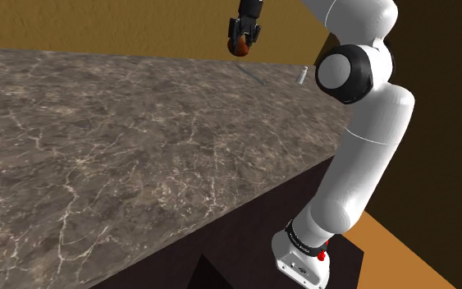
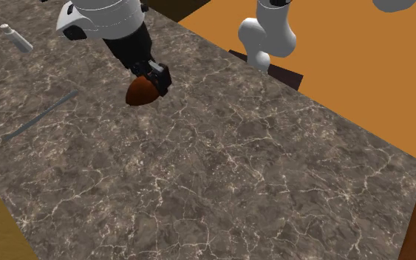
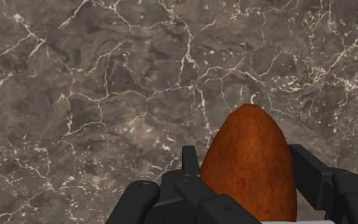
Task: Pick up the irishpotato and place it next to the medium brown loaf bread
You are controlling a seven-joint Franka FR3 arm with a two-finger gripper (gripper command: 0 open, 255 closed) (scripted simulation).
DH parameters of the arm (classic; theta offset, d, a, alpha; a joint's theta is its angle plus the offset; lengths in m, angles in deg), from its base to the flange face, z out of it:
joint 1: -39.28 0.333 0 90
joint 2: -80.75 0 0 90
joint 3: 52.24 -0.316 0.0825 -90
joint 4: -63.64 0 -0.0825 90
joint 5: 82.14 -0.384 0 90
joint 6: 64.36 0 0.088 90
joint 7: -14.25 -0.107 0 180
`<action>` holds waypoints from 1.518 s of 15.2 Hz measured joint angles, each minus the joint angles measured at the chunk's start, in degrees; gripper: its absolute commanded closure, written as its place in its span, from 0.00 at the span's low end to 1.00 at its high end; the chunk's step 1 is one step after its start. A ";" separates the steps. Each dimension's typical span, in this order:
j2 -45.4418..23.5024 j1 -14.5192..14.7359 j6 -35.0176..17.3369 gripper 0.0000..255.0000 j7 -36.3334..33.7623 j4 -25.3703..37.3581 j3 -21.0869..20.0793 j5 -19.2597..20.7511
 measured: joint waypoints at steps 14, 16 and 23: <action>8.09 6.53 2.16 1.00 -9.12 -5.60 -3.08 1.04; 10.18 8.04 1.95 1.00 -11.67 -7.79 -4.18 1.20; 16.44 13.43 -0.48 1.00 -21.99 -16.00 -9.16 0.97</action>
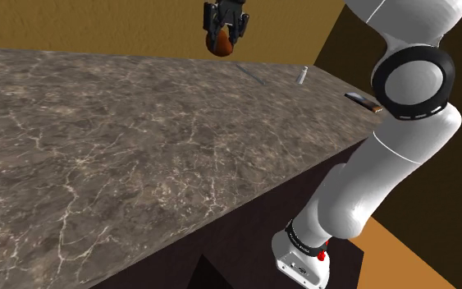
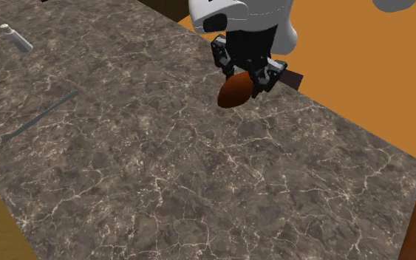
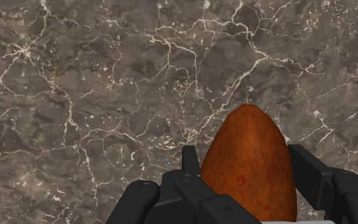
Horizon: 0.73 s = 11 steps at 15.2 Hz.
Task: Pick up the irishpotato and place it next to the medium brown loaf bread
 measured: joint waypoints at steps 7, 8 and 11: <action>3.61 4.67 -1.79 1.00 -10.31 -4.83 -5.45 -1.18; 4.22 5.21 -1.78 1.00 -11.57 -5.37 -6.11 -1.37; 4.17 7.17 -1.92 1.00 -16.14 -5.11 -8.61 -1.95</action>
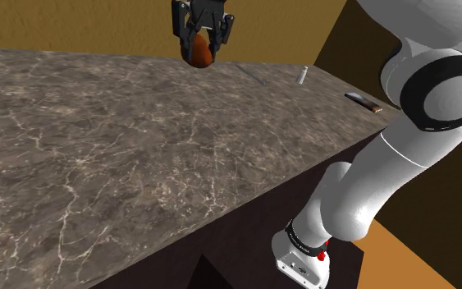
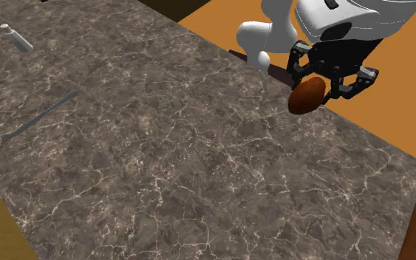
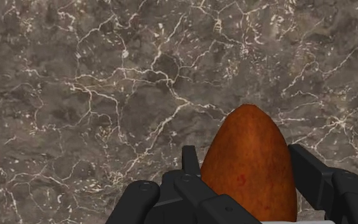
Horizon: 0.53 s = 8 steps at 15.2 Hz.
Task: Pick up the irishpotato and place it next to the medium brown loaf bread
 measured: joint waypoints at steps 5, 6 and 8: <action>-1.62 3.43 0.04 1.00 -7.92 2.26 -4.29 -0.69; -2.24 3.98 -0.11 1.00 -9.15 2.83 -4.95 -0.68; -2.32 5.28 -0.86 1.00 -11.96 2.42 -6.48 -0.89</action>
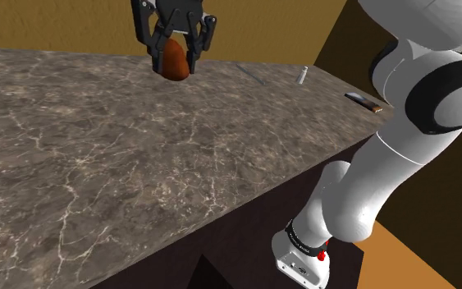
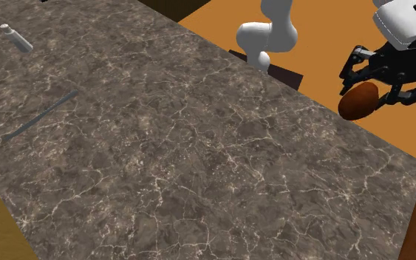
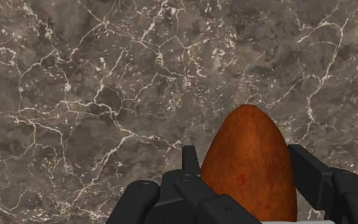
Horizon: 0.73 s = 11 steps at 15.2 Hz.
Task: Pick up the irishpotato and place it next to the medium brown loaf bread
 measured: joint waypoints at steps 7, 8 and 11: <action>-6.13 5.51 0.07 1.00 -11.05 6.90 -5.77 1.18; -7.93 6.43 0.76 1.00 -12.61 9.42 -6.54 1.75; -11.65 9.45 1.01 1.00 -17.20 13.52 -8.65 3.14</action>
